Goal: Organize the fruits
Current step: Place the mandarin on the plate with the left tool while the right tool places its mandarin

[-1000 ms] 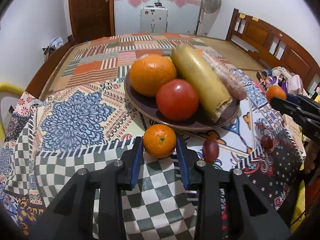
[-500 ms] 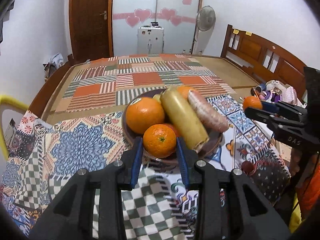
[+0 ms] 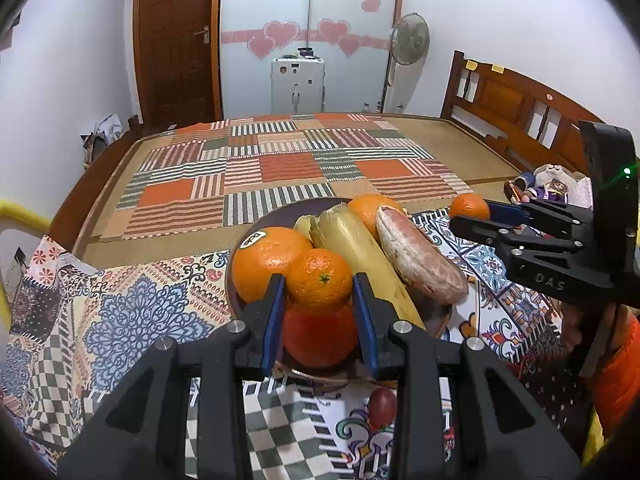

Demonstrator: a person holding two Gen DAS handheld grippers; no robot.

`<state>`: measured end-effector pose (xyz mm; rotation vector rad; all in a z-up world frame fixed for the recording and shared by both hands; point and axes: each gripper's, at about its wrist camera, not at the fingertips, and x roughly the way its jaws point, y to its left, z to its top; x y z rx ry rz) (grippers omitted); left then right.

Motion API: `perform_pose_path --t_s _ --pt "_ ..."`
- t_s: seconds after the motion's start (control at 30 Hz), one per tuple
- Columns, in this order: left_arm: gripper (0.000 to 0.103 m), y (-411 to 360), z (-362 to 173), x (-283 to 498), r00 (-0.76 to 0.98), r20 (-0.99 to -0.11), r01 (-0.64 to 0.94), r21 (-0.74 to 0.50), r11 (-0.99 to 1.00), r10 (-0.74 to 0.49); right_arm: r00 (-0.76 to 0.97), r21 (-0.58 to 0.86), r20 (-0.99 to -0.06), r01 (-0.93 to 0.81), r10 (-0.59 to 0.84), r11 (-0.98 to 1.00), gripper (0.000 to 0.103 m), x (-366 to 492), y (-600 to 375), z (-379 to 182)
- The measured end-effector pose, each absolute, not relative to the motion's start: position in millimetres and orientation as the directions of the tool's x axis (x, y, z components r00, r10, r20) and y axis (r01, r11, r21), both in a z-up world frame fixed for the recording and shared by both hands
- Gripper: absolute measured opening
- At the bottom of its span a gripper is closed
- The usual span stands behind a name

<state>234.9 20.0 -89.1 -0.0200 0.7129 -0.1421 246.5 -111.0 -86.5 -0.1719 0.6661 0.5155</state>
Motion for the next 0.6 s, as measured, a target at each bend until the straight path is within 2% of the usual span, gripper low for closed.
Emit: perform_pose_path --t_s 0.17,0.6 --pt "0.034 23.2 -89.5 239.7 0.748 -0.643 0.127 -0.103 0.986 -0.164 0.650 0.020 -0.642 -0.516 0.407 0.856 0.035 255.0 -103.4 -89.3" --pt "0.034 18.8 -97.0 243.6 0.744 -0.648 0.135 -0.091 0.987 -0.161 0.614 0.044 -0.675 -0.520 0.409 0.853 0.035 260.1 -96.1 -98.0"
